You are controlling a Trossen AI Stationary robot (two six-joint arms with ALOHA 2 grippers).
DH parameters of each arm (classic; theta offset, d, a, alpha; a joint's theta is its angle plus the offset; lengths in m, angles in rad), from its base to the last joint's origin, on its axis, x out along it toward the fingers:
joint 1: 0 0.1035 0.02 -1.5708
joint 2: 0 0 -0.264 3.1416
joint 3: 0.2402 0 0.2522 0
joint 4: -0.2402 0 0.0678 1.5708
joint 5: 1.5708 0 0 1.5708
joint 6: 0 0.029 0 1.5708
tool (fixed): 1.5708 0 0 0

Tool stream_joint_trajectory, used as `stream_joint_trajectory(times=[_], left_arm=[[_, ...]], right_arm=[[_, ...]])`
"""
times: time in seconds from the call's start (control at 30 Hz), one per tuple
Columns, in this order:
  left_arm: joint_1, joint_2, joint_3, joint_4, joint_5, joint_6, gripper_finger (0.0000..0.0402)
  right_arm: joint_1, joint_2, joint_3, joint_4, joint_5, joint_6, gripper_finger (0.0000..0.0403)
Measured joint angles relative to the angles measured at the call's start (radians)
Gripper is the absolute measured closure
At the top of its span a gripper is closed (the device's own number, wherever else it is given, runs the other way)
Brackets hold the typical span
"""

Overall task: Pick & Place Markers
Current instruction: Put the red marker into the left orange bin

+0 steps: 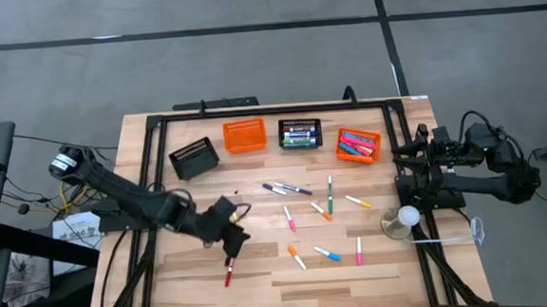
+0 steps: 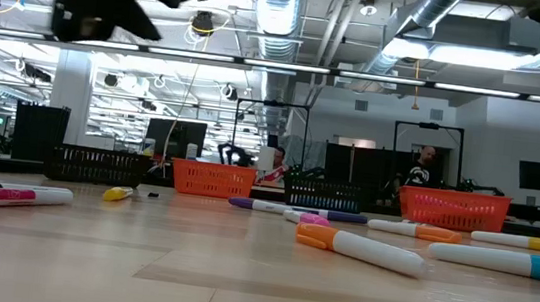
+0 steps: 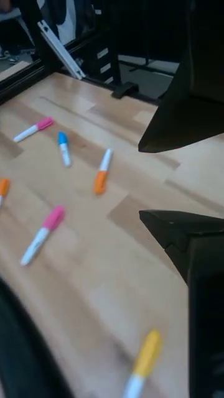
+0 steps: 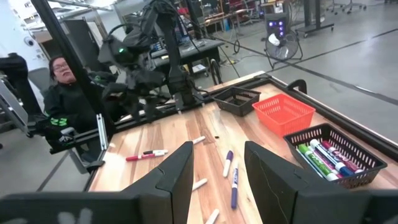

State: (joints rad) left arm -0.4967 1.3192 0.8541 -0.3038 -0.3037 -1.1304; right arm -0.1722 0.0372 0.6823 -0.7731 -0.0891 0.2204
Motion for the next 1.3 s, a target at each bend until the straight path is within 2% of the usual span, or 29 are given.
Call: stream_joint_trajectory(times=[0.17,0.43,1.2,1.3], left_arm=[[-0.099,0.04,0.0,-0.001,-0.065,-0.129,0.0242],[-0.154,0.11,0.0,-0.006,-0.067,-0.291,0.0242],[-0.152,0.124,0.0,0.024,-0.067,-0.3,0.0242],[-0.153,0.124,0.001,0.048,-0.12,-0.342,0.0242]], right_arm=[[0.0,0.0,0.0,0.0,0.0,0.001,0.027],[0.0,0.0,0.0,0.0,0.0,0.001,0.027],[0.0,0.0,0.0,-0.005,0.0,0.016,0.027],[0.0,0.0,0.0,-0.005,0.0,0.017,0.027]])
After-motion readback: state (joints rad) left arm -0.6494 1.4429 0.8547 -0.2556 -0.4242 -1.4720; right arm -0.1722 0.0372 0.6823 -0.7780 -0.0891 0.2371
